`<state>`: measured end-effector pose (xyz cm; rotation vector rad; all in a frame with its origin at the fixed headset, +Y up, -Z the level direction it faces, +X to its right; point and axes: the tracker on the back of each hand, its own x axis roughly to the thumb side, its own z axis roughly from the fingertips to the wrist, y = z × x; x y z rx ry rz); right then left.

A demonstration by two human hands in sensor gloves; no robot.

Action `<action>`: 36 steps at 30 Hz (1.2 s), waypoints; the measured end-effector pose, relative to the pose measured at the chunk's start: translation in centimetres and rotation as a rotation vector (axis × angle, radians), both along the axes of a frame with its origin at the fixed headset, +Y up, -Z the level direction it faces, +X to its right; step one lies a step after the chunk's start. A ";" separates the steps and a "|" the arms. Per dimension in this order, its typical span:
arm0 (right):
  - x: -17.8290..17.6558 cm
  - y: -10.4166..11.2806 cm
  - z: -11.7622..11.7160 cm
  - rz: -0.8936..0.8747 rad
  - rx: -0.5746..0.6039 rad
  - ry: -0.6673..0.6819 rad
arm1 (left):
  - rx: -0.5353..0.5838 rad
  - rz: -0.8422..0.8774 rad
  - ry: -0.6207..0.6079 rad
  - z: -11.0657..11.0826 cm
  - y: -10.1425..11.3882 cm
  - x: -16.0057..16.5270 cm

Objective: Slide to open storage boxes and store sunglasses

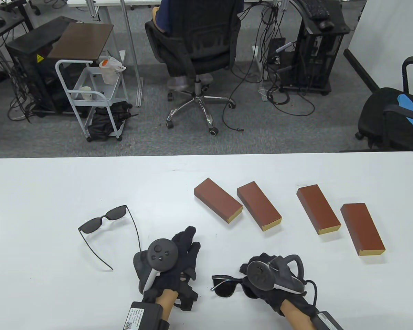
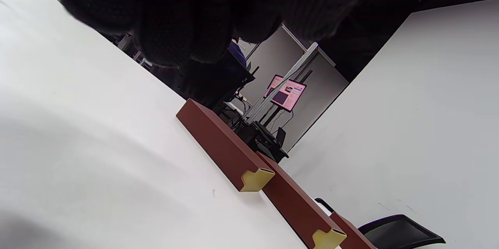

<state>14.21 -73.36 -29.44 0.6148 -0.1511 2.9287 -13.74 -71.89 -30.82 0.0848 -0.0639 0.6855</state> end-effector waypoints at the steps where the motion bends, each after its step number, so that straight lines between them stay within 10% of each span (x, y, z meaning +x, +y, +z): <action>1: 0.5 0.2 -0.1 -0.008 0.018 -0.030 | 0.005 -0.008 0.002 0.0 0.0 0.0; 12: 10.3 3.3 -6.0 0.154 0.187 -0.476 | 0.032 -0.075 -0.002 0.0 0.0 0.1; 20: 15.3 1.9 -11.5 0.239 -0.025 -0.751 | 0.053 -0.138 -0.023 0.1 0.2 0.5; 36: 18.0 -2.0 -17.6 0.299 -0.291 -0.862 | 0.056 -0.210 0.026 -0.1 0.2 -0.6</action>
